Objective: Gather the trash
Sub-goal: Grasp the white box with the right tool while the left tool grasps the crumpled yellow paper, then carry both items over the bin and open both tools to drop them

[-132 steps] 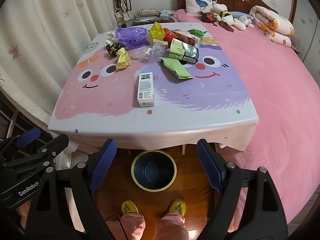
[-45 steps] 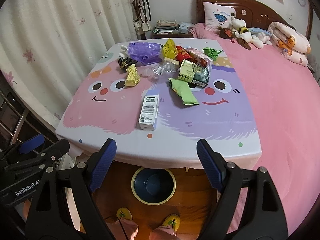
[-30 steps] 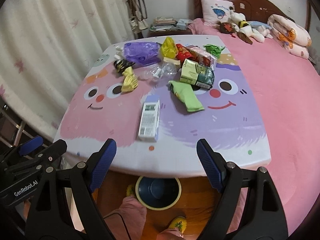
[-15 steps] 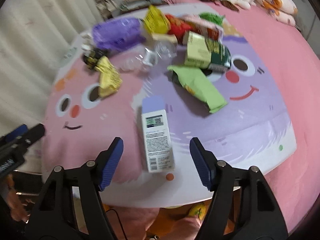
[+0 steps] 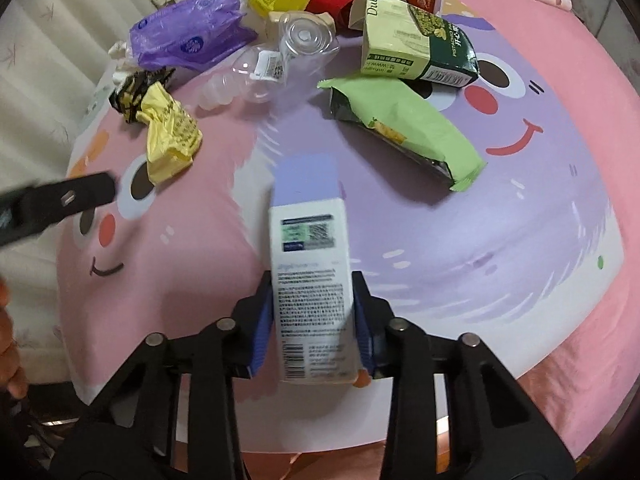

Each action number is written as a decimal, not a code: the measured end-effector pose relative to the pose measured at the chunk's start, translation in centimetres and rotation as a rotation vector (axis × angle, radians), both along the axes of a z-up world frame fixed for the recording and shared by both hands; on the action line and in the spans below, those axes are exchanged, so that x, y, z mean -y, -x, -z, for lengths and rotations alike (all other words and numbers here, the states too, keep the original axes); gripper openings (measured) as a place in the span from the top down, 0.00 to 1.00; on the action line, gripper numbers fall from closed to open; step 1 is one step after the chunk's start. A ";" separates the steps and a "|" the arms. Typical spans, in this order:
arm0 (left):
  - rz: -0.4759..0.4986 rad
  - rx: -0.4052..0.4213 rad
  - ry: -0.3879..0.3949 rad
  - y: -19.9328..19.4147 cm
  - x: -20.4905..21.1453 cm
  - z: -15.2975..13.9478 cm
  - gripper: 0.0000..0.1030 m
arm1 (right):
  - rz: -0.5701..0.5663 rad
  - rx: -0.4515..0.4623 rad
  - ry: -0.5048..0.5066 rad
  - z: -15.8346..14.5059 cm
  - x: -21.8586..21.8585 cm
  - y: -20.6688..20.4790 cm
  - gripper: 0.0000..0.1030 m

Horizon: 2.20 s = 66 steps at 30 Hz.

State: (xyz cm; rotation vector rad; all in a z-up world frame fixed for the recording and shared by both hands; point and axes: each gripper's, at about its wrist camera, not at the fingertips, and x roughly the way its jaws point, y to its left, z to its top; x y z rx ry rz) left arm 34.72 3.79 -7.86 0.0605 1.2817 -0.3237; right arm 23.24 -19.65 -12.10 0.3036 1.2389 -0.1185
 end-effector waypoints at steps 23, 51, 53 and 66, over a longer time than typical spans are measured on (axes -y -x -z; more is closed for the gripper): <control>-0.111 -0.122 0.134 -8.4 2.2 4.7 0.24 | 0.073 0.060 -0.051 -3.3 0.7 1.7 0.69; -0.040 0.053 0.026 4.5 1.2 -1.7 0.58 | -0.141 0.085 -0.107 -4.6 3.2 2.2 0.69; -0.066 0.068 0.025 7.6 0.9 -2.4 0.58 | -0.181 0.092 -0.114 -5.0 3.8 2.6 0.69; -0.298 0.141 0.002 26.2 4.8 -3.9 0.58 | -0.556 0.156 -0.106 -6.8 5.3 10.2 0.69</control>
